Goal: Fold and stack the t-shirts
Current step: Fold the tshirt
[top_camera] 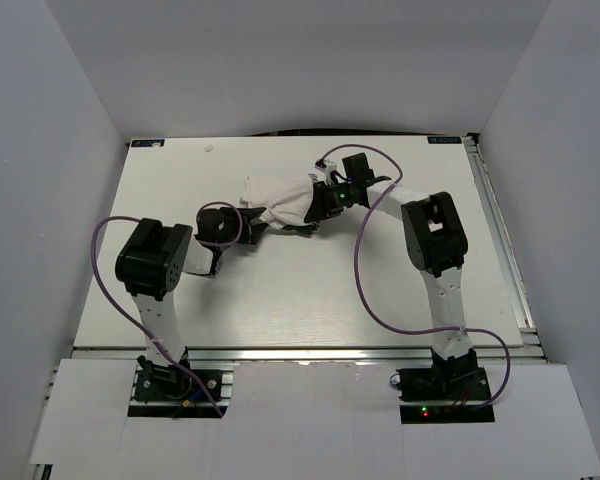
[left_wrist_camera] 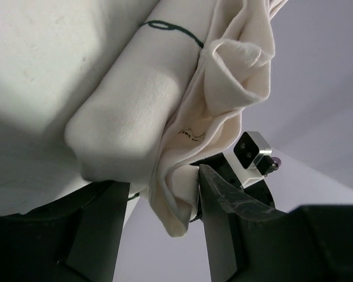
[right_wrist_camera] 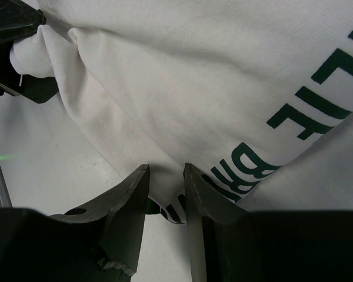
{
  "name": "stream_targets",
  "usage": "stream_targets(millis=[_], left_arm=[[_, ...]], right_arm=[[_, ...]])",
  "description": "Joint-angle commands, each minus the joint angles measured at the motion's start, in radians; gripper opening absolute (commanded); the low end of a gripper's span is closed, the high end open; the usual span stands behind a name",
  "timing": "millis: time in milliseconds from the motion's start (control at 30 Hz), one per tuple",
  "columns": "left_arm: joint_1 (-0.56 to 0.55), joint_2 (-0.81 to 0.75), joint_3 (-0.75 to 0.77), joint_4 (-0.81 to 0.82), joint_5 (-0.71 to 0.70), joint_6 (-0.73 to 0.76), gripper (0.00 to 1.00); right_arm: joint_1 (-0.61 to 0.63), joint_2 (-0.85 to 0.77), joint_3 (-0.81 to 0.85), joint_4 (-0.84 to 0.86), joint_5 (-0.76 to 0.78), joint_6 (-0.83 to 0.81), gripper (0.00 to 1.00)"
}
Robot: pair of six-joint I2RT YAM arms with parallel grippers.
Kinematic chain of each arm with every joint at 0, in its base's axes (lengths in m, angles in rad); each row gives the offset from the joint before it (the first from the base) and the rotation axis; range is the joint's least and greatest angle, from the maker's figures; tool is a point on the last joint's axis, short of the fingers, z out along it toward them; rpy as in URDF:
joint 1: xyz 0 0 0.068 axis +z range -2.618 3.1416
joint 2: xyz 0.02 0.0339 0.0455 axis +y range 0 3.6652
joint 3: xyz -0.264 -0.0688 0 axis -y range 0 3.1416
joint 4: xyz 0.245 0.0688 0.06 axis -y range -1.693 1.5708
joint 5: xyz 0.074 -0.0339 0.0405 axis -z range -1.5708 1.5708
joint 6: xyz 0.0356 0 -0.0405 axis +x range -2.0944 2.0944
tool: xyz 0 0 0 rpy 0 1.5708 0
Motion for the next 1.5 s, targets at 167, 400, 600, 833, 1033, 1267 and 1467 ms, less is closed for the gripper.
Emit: stream_targets(millis=[167,400,600,833,1033,1267,1467], left_arm=[[-0.011,0.003,0.042,0.031,0.022,-0.043,0.61],[-0.011,-0.002,0.035,0.055,0.074,-0.091,0.7],[-0.011,0.015,0.043,0.057,0.107,-0.132,0.72],[-0.01,0.014,0.052,0.057,0.146,-0.19,0.73],[-0.01,-0.014,0.031,0.055,0.17,-0.213,0.73],[-0.004,-0.051,-0.03,0.055,0.173,-0.215,0.73],[0.03,-0.086,-0.072,0.011,0.181,-0.166,0.73]], right_arm=[[-0.004,0.013,0.012,-0.018,0.017,0.007,0.37],[-0.007,0.013,0.014,-0.017,0.02,0.008,0.37],[-0.007,0.015,0.017,-0.017,0.023,0.01,0.37],[-0.007,0.013,0.017,-0.017,0.025,0.008,0.37],[-0.009,0.016,0.02,-0.016,0.025,0.011,0.37],[-0.009,0.013,0.02,-0.014,0.023,0.011,0.37],[-0.012,0.012,0.019,-0.014,0.025,0.01,0.37]])
